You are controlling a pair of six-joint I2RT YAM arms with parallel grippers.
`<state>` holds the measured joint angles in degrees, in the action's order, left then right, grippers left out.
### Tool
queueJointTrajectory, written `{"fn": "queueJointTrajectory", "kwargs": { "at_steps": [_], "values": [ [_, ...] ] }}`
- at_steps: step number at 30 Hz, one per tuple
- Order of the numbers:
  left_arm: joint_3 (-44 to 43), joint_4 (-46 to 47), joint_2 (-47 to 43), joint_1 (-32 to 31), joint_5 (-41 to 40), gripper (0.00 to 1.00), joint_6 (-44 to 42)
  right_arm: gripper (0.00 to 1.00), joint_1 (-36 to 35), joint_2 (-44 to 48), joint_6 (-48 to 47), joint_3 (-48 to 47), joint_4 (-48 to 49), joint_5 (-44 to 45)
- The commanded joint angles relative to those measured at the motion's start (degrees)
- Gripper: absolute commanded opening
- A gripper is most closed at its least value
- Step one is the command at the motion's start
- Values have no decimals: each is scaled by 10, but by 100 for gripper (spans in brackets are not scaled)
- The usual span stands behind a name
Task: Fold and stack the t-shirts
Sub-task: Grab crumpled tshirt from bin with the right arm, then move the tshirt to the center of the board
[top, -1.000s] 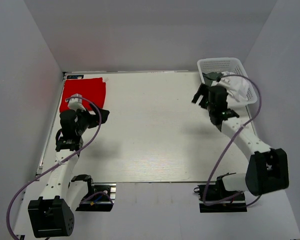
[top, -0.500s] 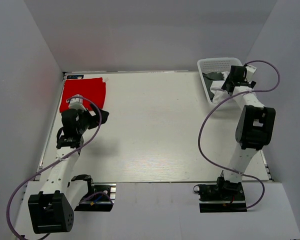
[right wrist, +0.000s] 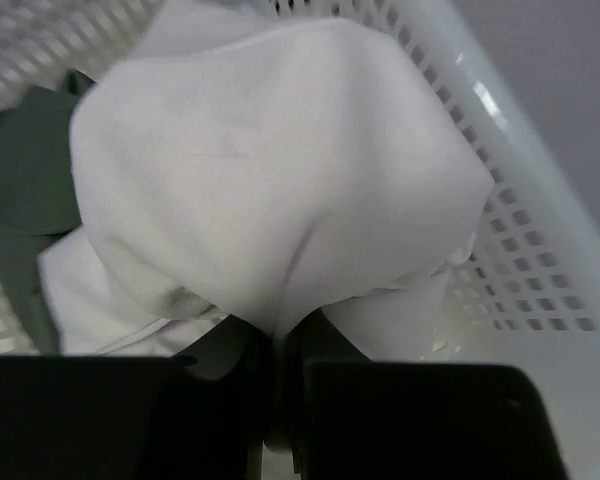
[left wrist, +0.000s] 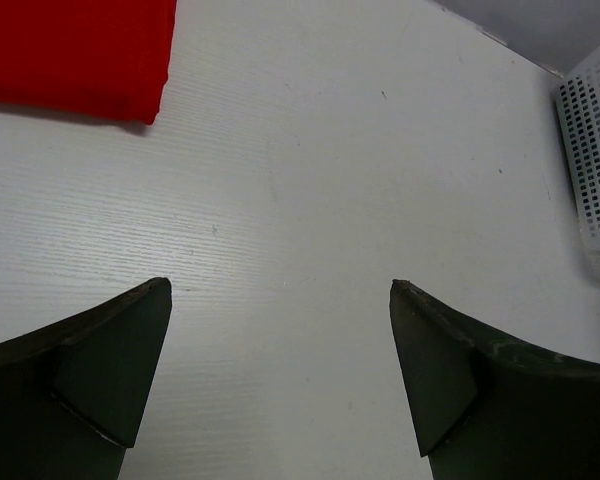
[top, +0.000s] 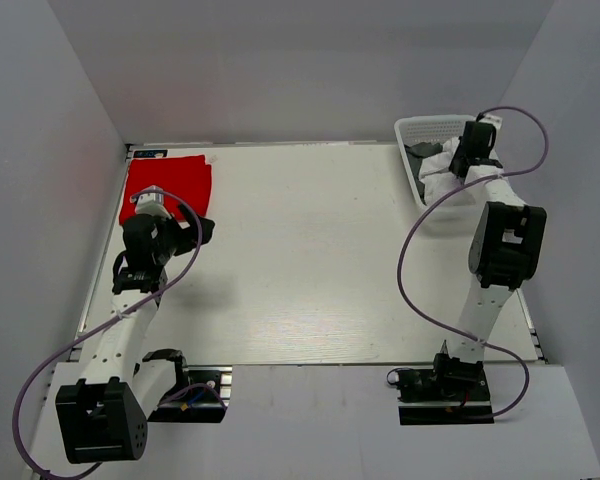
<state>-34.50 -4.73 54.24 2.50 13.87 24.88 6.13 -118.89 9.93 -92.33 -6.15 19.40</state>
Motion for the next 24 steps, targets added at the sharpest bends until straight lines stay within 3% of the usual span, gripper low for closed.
{"fn": "queueJointTrajectory", "kwargs": {
  "at_steps": [1, 9, 12, 17, 19, 20, 22, 24],
  "values": [
    [-14, 4, -17, -2, -5, 100, -10, 0, 1, 113, -29, -14, 62, -27],
    [-20, 4, -23, -2, 19, 100, -10, 0, -5, 211, -50, -150, -53, -49],
    [-15, 4, -29, -2, 25, 100, -10, 0, -11, 219, -38, -207, -75, -146],
    [-14, 4, -41, -2, 30, 100, -10, 0, -50, 194, -3, -299, -120, -496],
    [-30, -14, -41, -2, 30, 100, -10, 0, -59, 196, 24, -272, -75, -641],
    [-36, -14, -46, -2, 30, 100, -10, 0, -82, 199, 96, -233, 35, -781],
    [-43, -8, -51, -2, 35, 100, 3, 0, -97, 199, 147, -182, 106, -857],
    [-37, 7, -51, -2, 60, 100, 9, 0, -132, 197, 129, -158, 120, -894]
  ]
}}
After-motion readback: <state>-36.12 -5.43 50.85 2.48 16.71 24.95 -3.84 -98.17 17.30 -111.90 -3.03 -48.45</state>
